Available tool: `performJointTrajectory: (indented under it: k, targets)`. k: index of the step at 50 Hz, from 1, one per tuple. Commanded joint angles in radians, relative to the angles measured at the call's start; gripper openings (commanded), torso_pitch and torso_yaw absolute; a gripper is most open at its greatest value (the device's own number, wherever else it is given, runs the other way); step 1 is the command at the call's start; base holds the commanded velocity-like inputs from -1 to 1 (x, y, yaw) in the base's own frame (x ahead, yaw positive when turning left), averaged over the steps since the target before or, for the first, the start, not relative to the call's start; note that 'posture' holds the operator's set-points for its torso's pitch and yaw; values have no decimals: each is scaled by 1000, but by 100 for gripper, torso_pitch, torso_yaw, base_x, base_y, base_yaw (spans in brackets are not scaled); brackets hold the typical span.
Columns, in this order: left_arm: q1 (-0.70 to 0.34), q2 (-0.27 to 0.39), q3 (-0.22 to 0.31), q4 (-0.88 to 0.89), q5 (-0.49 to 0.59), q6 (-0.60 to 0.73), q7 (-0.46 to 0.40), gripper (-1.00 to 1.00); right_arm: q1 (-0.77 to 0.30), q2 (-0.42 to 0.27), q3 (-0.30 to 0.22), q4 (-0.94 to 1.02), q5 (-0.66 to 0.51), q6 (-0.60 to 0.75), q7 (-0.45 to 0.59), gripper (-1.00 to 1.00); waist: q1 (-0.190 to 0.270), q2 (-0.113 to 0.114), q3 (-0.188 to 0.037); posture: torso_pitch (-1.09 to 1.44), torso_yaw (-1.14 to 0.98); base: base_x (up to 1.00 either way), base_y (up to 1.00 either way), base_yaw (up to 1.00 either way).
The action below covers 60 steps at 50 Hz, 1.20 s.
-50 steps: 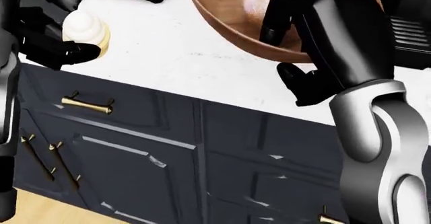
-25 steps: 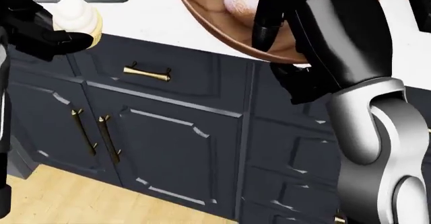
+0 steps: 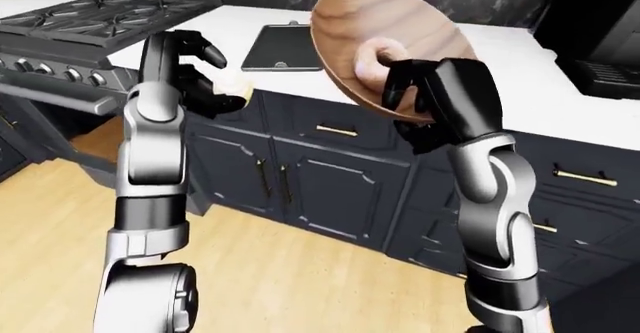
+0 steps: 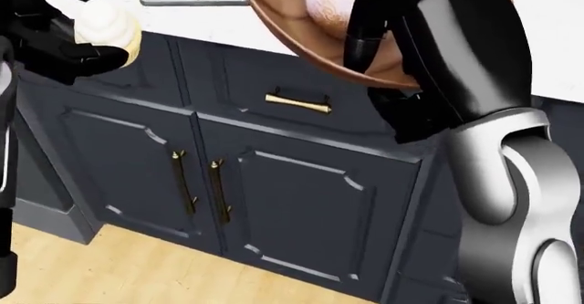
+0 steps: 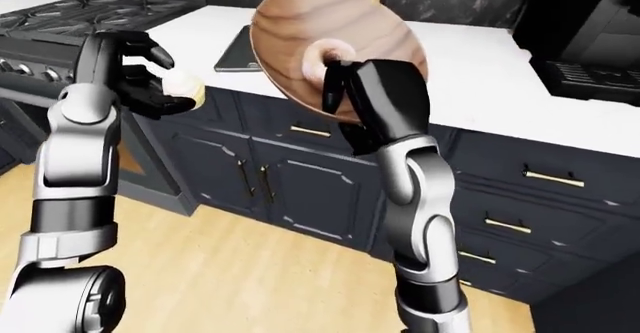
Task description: Pick up the bowl with donut and place it on the tray. Pick up the cupcake and place it on the tray.
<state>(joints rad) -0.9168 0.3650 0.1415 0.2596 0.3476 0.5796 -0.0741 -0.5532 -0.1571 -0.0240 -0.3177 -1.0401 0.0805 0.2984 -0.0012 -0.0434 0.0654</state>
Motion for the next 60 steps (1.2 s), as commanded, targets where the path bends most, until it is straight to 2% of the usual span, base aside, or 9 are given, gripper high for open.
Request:
performJointTrajectory:
  k: [1, 7, 13, 15, 38, 44, 55, 59, 60]
  targets:
    - [-35, 13, 5, -44, 3, -26, 7, -100, -27, -2, -13, -40, -2, -6, -35, -100, -4, 4, -38, 0, 0, 27, 66, 0]
    - [-34, 14, 6, -50, 5, -23, 5, -100, -24, 0, -12, -35, -1, -8, -40, -100, -24, 12, -42, 0, 0, 35, 65, 0]
    - [-34, 13, 6, -55, 6, -19, 4, -100, -24, 1, -11, -47, -3, -5, -31, -100, -39, 161, -74, 0, 0, 46, 63, 0]
    - [-35, 14, 6, -54, 5, -19, 3, -100, -27, 2, -10, -55, -6, 0, -22, -100, -28, 128, -28, 0, 0, 47, 63, 0]
    - [-40, 18, 8, -59, 1, -14, 1, -100, -39, 3, -16, -62, 30, 18, -20, -100, -15, -5, -23, 0, 0, 15, 19, 0]
    - [-43, 19, 7, -68, 2, -7, -2, -100, -31, -1, -19, -80, 40, 24, -10, -100, 9, 157, -86, 0, 0, 0, 0, -71]
    - [-40, 28, 15, -73, -3, -6, -4, -100, -32, 0, -16, -89, 41, 32, 2, -100, 5, 55, -61, 0, 0, 0, 0, -82]
    - [-43, 31, 16, -71, -6, -6, -4, -100, -33, 3, -14, -104, 38, 41, 16, -100, -9, -51, -79, 0, 0, 0, 0, -82]
    - [-42, 32, 16, -74, -6, -4, -5, -100, -32, 2, -15, -103, 38, 39, 14, -100, -11, -12, -70, 0, 0, 0, 0, -83]
